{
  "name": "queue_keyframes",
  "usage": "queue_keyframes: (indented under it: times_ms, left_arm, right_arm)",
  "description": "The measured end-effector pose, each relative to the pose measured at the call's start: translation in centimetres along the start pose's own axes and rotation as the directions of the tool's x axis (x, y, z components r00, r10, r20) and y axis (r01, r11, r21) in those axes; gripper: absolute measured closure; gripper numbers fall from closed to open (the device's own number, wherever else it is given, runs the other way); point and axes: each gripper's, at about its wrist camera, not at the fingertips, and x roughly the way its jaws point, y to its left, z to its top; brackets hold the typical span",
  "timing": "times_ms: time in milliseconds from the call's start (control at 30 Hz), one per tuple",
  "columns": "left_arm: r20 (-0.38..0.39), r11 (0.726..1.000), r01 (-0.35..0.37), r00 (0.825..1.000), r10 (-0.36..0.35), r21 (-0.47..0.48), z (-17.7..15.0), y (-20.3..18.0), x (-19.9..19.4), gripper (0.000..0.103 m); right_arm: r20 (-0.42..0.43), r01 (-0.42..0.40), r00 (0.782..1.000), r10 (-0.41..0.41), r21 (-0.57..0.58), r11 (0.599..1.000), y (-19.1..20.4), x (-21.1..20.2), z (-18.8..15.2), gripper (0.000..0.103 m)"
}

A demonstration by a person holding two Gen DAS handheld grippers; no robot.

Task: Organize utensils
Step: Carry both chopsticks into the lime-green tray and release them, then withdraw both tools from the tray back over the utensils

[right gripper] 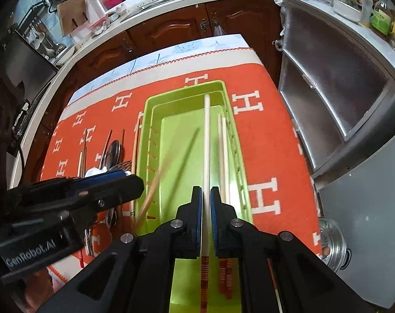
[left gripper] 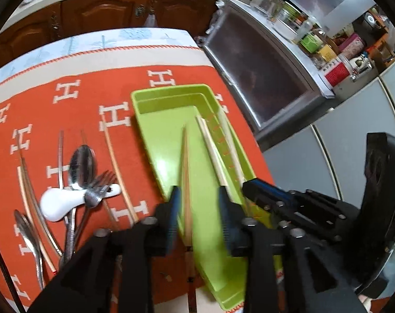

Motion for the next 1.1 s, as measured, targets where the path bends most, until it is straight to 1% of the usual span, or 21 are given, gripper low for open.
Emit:
queue_keyframes:
  times_ms: [67, 167, 233, 333, 433, 500, 600, 633, 700, 733, 767, 833, 967, 1100]
  left_arm:
    - [0.021, 1.000, -0.029, 0.999, 0.029, 0.000, 0.0, 0.2, -0.7, 0.046]
    - [0.062, 0.996, -0.086, 0.994, 0.085, 0.019, -0.1, 0.5, -2.3, 0.040]
    - [0.078, 0.993, -0.119, 0.990, 0.117, 0.025, -0.1, 0.9, -3.3, 0.039]
    - [0.086, 0.987, -0.158, 0.984, 0.155, 0.031, 0.0, 1.6, -5.1, 0.039]
    - [0.096, 0.981, -0.191, 0.978, 0.186, 0.035, 0.1, 2.4, -7.0, 0.039]
    - [0.101, 0.978, -0.208, 0.974, 0.203, 0.035, 0.1, 2.8, -8.2, 0.039]
    - [0.118, 0.972, -0.234, 0.966, 0.230, 0.020, 0.0, 3.8, -10.4, 0.038]
    - [0.125, 0.969, -0.245, 0.962, 0.242, 0.012, 0.0, 4.3, -11.3, 0.036]
    - [0.146, 0.963, -0.270, 0.953, 0.267, 0.004, -0.3, 5.0, -12.5, 0.024]
    - [0.167, 0.956, -0.295, 0.942, 0.291, 0.000, -0.5, 5.5, -13.4, 0.021]
    - [0.177, 0.951, -0.309, 0.936, 0.304, -0.002, -0.6, 5.7, -13.9, 0.019]
    - [0.189, 0.944, -0.330, 0.926, 0.325, -0.008, -1.0, 6.6, -14.9, 0.019]
    - [0.181, 0.944, -0.329, 0.927, 0.328, -0.025, -2.1, 8.7, -15.5, 0.019]
    - [0.138, 0.934, -0.357, 0.924, 0.357, -0.025, -3.4, 10.7, -13.9, 0.021]
  right_arm:
    - [-0.004, -0.002, 1.000, 0.002, 0.001, 1.000, 0.3, -0.2, 0.5, 0.095]
    - [-0.002, -0.011, 1.000, 0.011, -0.022, 1.000, 0.9, -1.1, 0.8, 0.095]
    - [-0.001, -0.012, 1.000, 0.012, -0.033, 0.999, 1.5, -2.1, 0.9, 0.095]
    - [0.004, -0.034, 0.999, 0.035, -0.060, 0.998, 2.7, -3.6, 1.4, 0.094]
    - [0.031, -0.055, 0.998, 0.058, -0.090, 0.994, 4.0, -5.7, 2.0, 0.090]
    - [0.049, -0.078, 0.995, 0.083, -0.109, 0.991, 5.0, -7.3, 2.5, 0.085]
    - [0.069, -0.102, 0.991, 0.114, -0.155, 0.983, 6.8, -9.3, 3.0, 0.084]
    - [0.072, -0.111, 0.990, 0.124, -0.170, 0.979, 7.5, -9.8, 3.1, 0.084]
    - [0.070, -0.135, 0.986, 0.152, -0.200, 0.970, 9.0, -10.4, 3.2, 0.084]
    - [0.065, -0.149, 0.984, 0.166, -0.211, 0.966, 9.7, -10.6, 3.1, 0.084]
    - [0.057, -0.165, 0.982, 0.182, -0.224, 0.960, 10.6, -10.6, 3.2, 0.084]
    - [0.046, -0.184, 0.979, 0.201, -0.240, 0.953, 11.8, -10.7, 2.9, 0.084]
    - [0.008, -0.228, 0.971, 0.237, -0.246, 0.942, 14.1, -9.4, 2.4, 0.084]
    - [-0.023, -0.252, 0.967, 0.254, -0.251, 0.935, 15.6, -7.3, 1.4, 0.084]
